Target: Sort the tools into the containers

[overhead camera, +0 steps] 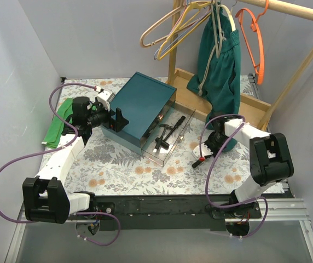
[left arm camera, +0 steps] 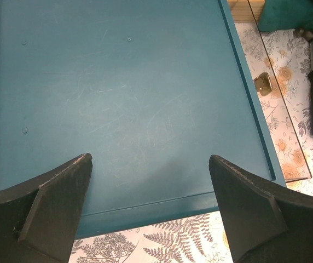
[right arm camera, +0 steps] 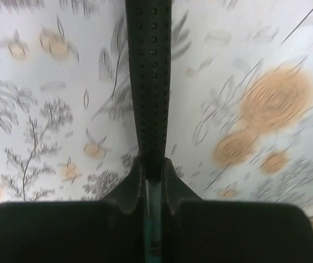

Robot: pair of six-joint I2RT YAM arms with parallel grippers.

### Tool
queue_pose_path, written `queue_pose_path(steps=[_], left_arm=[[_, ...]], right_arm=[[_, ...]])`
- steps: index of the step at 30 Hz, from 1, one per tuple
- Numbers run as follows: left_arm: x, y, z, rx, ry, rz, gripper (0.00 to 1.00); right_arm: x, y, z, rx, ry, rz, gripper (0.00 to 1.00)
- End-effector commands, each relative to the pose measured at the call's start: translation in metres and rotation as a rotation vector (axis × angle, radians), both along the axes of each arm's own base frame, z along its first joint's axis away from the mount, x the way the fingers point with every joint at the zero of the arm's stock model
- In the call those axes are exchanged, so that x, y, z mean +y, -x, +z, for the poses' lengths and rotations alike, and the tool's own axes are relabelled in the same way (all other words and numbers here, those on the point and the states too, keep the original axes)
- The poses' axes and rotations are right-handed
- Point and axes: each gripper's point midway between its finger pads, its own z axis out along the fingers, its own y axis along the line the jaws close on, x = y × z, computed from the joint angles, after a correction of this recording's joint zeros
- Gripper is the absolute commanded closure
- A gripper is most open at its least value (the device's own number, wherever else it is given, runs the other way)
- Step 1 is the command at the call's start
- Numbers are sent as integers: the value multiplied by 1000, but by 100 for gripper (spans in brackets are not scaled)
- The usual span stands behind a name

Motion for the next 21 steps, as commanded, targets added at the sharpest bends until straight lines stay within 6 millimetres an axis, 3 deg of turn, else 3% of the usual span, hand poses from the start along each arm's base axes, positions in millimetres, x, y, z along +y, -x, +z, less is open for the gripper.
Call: queue_pose_path(steps=[1, 2, 3, 6, 12, 15, 17, 18, 21], left_arm=[[1, -1, 4, -24, -4, 2, 11], [1, 0, 2, -22, -2, -1, 11], [1, 1, 1, -20, 0, 0, 11], [0, 3, -1, -16, 5, -2, 11], [1, 4, 1, -24, 4, 2, 12], [1, 5, 1, -23, 4, 2, 11], [0, 5, 0, -22, 6, -2, 11], [0, 5, 1, -23, 9, -2, 11], [0, 4, 1, -25, 8, -1, 11]], right_arm=[[57, 30, 33, 55, -209, 151, 98], [76, 41, 44, 99, -278, 131, 99], [89, 39, 64, 97, -324, 124, 99], [119, 61, 93, 236, -428, 33, 99], [168, 62, 165, 481, -639, -211, 99], [189, 52, 200, 512, -764, -252, 99], [194, 53, 208, 532, -791, -298, 99], [199, 49, 214, 454, -809, -259, 99], [198, 47, 190, 218, -681, -119, 99]])
